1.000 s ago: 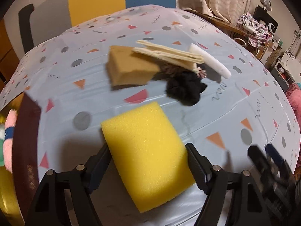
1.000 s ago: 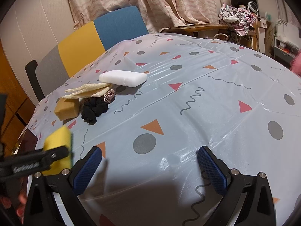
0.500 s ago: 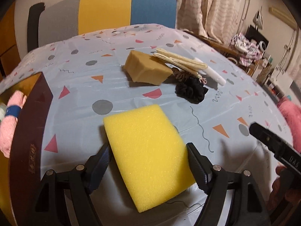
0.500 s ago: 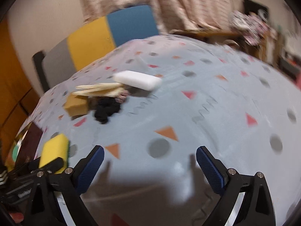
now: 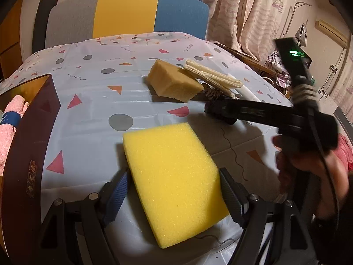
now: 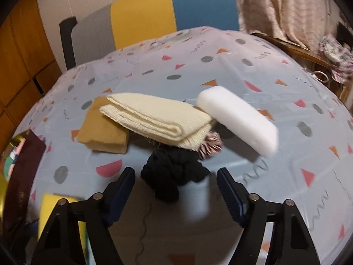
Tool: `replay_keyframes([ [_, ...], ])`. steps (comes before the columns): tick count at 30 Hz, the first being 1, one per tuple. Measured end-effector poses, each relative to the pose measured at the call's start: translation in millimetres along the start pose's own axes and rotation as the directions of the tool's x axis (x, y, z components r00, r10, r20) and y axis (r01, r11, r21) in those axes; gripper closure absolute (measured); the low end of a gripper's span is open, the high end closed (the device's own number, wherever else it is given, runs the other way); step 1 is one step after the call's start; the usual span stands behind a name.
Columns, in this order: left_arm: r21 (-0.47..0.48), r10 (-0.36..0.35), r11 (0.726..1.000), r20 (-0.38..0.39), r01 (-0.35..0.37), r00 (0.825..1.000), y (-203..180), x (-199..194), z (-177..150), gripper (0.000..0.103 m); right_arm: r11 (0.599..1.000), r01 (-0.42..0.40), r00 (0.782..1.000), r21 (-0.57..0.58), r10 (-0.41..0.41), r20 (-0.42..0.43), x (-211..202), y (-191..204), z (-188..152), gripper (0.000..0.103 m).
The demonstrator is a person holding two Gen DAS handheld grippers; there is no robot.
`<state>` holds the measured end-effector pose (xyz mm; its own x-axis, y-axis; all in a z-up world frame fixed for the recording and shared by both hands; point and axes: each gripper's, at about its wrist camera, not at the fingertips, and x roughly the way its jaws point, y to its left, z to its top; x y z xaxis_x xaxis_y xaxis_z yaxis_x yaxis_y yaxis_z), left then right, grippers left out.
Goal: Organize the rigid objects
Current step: 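Grasp the black scrunchie with the right tool while the left tool holds the yellow sponge, then lower the yellow sponge into the gold tray with the left tool while the right tool holds the scrunchie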
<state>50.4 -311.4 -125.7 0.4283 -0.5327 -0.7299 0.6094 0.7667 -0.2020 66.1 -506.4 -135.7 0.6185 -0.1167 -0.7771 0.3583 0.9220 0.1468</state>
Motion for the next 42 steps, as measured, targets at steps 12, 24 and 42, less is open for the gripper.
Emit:
replay_keyframes([
  [12,-0.005,-0.009,1.000,0.004,0.009,1.000,1.8,1.6,-0.5,0.021,0.999,-0.039,0.999,0.019,0.039,0.027,-10.0,-1.8,-9.3,0.066],
  [24,0.002,-0.001,1.000,-0.009,0.001,1.000,-0.8,3.3,-0.4,0.019,0.983,-0.094,0.993,0.156,0.080,0.090,-78.9,-6.9,-81.7,0.067],
  [42,0.000,0.044,0.999,-0.014,-0.044,0.999,-7.6,-23.5,-3.0,0.025,0.986,0.004,0.993,0.166,-0.024,0.120,-81.0,2.1,-106.0,0.066],
])
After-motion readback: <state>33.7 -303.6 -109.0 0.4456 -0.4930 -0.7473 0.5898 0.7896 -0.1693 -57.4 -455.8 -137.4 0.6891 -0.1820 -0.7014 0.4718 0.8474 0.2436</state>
